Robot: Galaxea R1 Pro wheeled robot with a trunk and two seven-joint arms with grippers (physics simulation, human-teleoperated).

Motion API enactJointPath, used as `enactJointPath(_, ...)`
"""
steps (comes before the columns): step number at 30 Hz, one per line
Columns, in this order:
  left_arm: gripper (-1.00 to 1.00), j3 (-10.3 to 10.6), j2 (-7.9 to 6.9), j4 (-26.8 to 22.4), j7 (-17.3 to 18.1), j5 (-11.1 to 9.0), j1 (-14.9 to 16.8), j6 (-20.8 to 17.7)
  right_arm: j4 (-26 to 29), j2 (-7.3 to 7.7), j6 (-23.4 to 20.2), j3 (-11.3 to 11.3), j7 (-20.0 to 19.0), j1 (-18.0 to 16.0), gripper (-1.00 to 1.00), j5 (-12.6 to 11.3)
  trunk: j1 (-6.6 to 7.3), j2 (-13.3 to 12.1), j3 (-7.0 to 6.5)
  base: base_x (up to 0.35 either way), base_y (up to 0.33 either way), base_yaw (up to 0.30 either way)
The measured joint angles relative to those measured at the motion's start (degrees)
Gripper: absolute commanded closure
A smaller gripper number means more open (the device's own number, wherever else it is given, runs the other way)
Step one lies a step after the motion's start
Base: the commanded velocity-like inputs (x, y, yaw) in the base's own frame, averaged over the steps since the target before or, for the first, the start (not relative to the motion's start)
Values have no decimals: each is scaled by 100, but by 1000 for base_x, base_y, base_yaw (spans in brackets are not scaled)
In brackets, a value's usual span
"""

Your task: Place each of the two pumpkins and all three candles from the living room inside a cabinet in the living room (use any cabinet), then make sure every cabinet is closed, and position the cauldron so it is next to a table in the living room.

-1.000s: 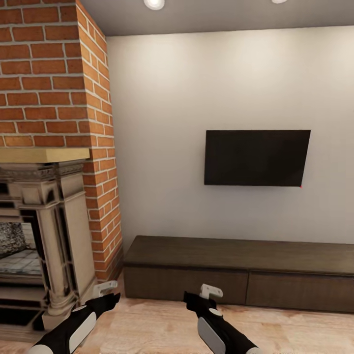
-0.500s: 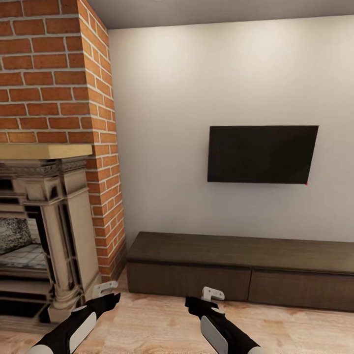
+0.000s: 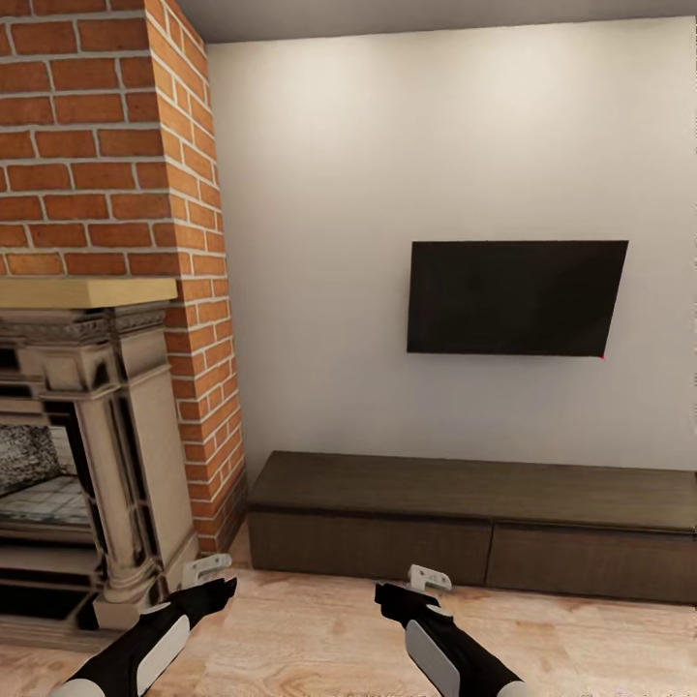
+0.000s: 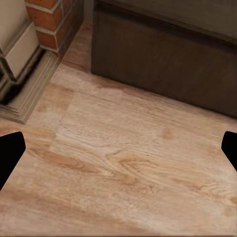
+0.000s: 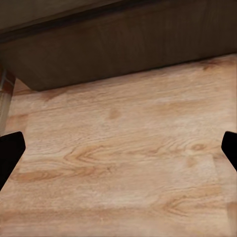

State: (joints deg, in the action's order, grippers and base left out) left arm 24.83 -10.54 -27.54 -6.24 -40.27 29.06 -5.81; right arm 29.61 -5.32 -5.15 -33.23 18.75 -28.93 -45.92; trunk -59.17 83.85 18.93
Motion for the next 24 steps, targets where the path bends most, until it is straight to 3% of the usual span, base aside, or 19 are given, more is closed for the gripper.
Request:
enactJointPath(5,-100,0,0,-1,0,0,0,0,0,3,4,1,-42,3,-100,-5,0,0,46,0,0,-131)
enactJointPath(12,-100,0,0,5,1,0,1,0,0,9,4,1,-463,8,-100,13,0,0,109,0,0,-158)
enactJointPath(24,-100,2,0,-21,-1,0,0,0,29,16,69,-28,-502,20,-100,78,0,0,147,0,0,-45)
